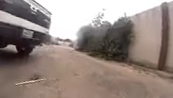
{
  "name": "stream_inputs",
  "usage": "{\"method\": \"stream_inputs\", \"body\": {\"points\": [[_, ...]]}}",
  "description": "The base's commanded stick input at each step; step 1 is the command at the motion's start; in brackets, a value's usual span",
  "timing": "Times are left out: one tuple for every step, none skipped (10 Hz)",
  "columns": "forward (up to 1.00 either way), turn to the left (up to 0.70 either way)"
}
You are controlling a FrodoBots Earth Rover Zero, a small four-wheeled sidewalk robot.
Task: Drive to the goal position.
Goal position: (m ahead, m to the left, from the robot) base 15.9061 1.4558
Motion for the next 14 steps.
{"method": "stream_inputs", "body": {"points": [[0.50,0.00],[0.50,0.00],[0.50,0.00],[0.50,0.00],[0.50,0.00],[0.50,0.00],[0.50,0.00],[0.50,0.00],[0.50,0.00],[0.50,0.00],[0.50,0.00],[0.50,0.00],[0.50,0.00],[0.50,0.00]]}}
